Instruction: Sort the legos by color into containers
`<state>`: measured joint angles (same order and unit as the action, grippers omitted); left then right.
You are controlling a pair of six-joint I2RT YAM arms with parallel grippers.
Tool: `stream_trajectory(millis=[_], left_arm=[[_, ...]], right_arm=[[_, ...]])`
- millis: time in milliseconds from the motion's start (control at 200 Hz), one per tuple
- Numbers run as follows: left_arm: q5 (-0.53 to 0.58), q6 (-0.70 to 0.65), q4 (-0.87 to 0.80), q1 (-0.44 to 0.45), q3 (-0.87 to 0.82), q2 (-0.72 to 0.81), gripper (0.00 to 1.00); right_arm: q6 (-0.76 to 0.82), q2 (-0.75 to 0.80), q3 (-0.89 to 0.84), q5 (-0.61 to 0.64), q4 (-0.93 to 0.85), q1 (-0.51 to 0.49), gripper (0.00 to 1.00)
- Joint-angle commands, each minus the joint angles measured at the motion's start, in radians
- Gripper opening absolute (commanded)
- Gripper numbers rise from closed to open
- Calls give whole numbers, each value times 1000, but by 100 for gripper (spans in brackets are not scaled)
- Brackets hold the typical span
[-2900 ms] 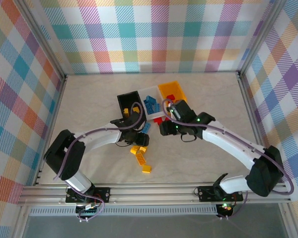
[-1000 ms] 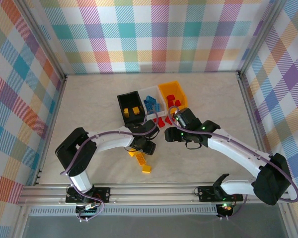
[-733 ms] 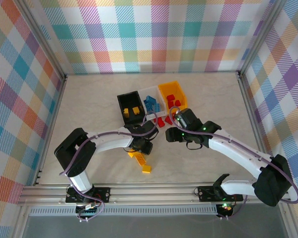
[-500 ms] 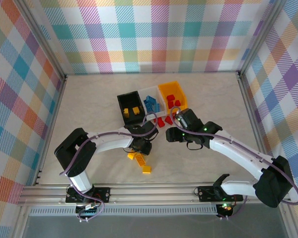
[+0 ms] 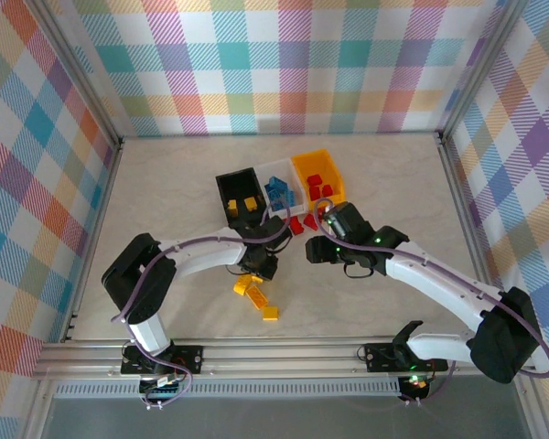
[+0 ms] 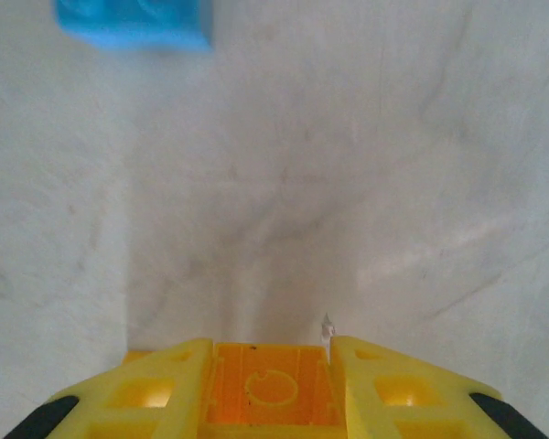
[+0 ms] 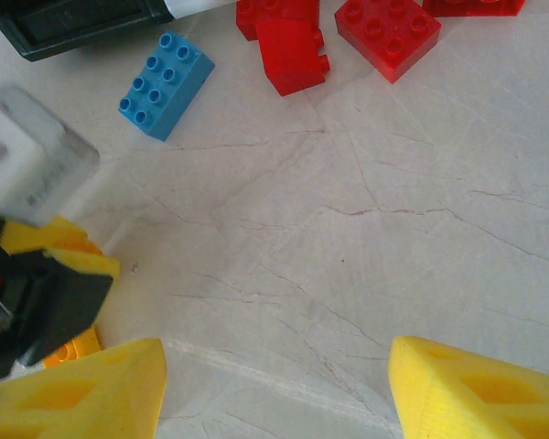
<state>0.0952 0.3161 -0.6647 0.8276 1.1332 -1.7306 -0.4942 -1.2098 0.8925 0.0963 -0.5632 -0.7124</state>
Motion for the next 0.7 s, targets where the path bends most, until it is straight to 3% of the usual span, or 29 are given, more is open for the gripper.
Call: stream_trajectory(millis=[0, 380, 695], left_arm=[[10, -46, -53, -61, 97, -6, 32], [53, -146, -92, -286, 473, -125, 32], [111, -175, -51, -376, 631, -300, 32]], right_arm=[[-5, 34, -29, -14, 21, 4, 65], [-15, 49, -125, -116, 104, -1, 65], [14, 59, -139, -141, 101, -52, 65]])
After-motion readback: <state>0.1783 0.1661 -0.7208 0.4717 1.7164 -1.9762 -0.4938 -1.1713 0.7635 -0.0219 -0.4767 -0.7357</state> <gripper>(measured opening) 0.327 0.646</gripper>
